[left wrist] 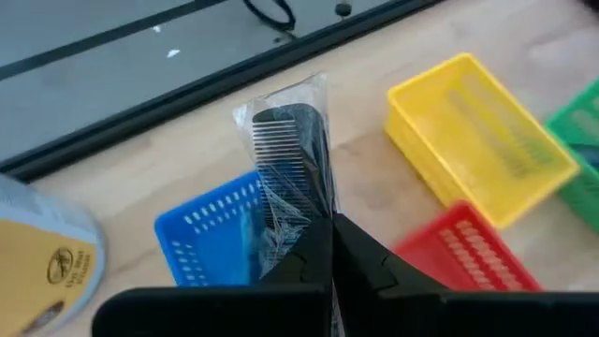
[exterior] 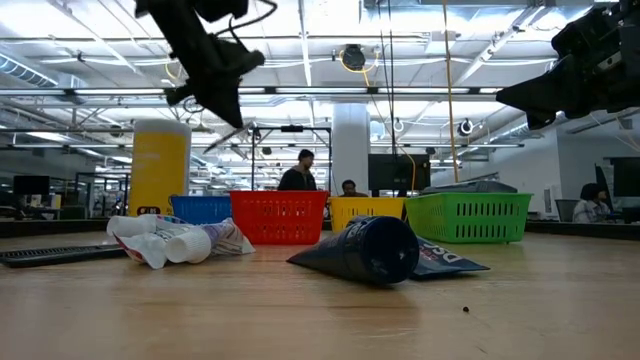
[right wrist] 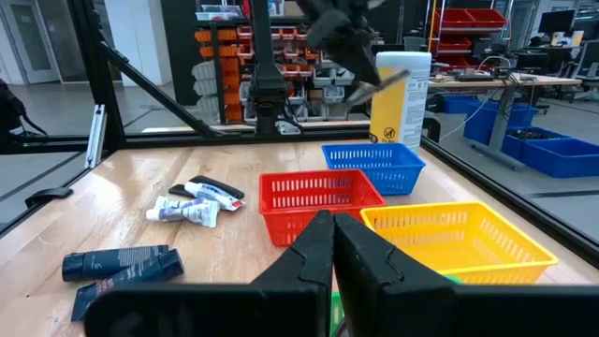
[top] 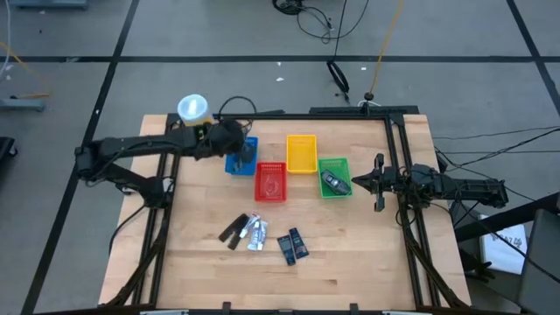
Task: Pick & Place Travel size toiletries
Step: Put the black bomb into the blue bin
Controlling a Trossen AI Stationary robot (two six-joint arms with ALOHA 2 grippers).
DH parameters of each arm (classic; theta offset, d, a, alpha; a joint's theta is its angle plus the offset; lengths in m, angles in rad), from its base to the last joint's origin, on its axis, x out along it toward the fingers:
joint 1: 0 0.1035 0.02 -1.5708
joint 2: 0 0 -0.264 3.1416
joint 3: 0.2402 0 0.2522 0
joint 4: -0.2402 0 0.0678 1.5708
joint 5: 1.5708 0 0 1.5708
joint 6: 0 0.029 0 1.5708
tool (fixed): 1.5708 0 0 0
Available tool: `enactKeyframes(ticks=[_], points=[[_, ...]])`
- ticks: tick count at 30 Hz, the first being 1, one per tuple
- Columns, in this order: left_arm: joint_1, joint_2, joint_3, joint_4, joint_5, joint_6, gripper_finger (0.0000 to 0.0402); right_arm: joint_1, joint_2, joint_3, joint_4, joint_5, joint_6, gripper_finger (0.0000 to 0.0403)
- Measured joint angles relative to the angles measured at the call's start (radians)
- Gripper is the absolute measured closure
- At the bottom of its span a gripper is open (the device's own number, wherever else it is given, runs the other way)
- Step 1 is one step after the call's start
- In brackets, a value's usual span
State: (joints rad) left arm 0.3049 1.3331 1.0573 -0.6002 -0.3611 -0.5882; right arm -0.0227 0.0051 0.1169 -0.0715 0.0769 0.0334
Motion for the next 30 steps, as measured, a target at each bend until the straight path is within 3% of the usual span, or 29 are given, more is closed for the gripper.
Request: enactKeyframes(ticks=[6, 18, 25, 30], points=[[0.077, 0.110, 0.000, -0.003, 0.015, 0.015, 0.0401, 0.000, 0.000, 0.000, 0.000, 0.000, 0.000, 0.0399], [0.088, 0.322, -0.001, 0.001, 0.050, 0.028, 0.0401, 0.000, 0.000, 0.000, 0.000, 0.000, 0.000, 0.0399], [0.088, 0.347, -0.001, 0.003, 0.153, 0.034, 0.0394, 0.000, 0.000, 0.000, 0.000, 0.000, 0.000, 0.0399], [0.073, 0.337, -0.001, -0.003, 0.146, 0.054, 0.0359, 0.000, 0.000, 0.000, 0.000, 0.000, 0.000, 0.0399]])
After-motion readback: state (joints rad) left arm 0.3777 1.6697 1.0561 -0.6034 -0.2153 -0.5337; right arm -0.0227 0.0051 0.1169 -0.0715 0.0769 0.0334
